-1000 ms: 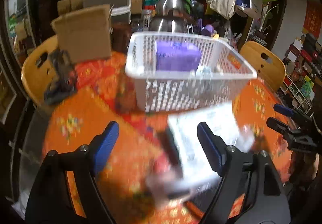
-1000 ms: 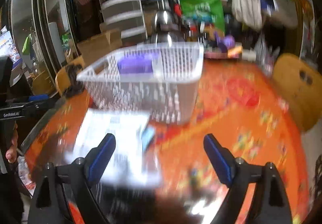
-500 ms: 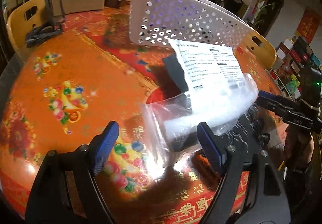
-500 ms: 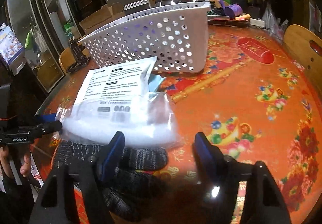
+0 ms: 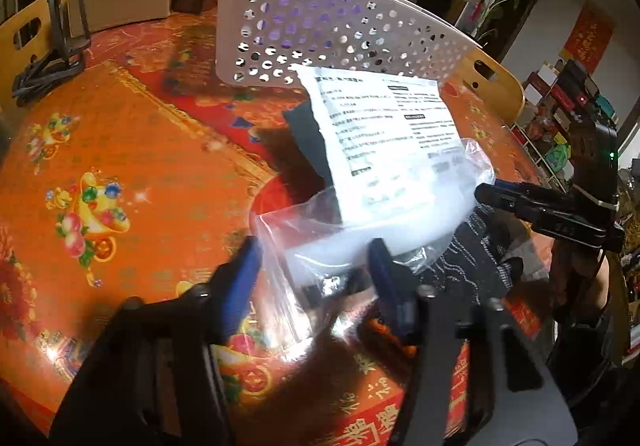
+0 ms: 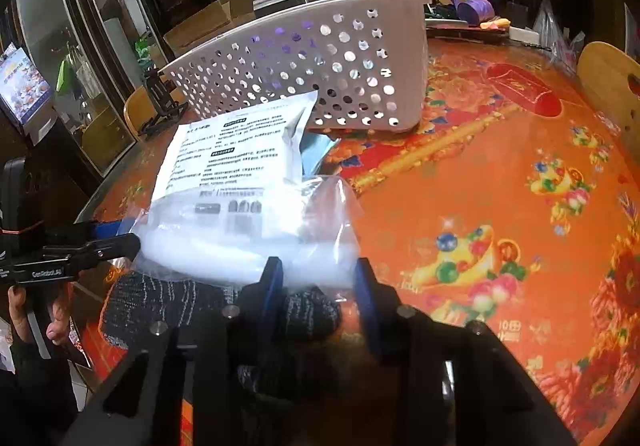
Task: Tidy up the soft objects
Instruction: 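Grasp the clear plastic bag with the left tool while the right tool grips beside it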
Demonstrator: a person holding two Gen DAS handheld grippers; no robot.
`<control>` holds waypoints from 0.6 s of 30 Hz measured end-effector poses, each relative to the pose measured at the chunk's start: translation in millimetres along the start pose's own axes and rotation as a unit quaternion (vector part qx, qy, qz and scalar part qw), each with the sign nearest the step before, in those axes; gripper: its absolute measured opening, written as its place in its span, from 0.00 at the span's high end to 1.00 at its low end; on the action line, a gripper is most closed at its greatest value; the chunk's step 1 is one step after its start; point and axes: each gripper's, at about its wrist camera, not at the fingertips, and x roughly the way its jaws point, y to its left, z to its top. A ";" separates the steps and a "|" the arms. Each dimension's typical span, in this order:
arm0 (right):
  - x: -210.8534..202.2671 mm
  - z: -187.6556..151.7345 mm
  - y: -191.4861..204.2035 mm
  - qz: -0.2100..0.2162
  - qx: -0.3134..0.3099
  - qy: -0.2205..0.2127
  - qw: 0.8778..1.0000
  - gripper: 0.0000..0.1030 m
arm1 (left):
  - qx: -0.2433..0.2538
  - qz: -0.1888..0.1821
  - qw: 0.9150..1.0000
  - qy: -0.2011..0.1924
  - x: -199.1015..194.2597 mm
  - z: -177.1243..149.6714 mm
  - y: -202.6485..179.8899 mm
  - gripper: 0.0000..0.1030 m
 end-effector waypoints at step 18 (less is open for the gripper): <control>-19.1 -8.6 9.6 -0.022 -0.020 -0.055 0.998 0.92 | 0.013 0.022 0.998 -0.059 -26.7 -7.8 -10.6 0.90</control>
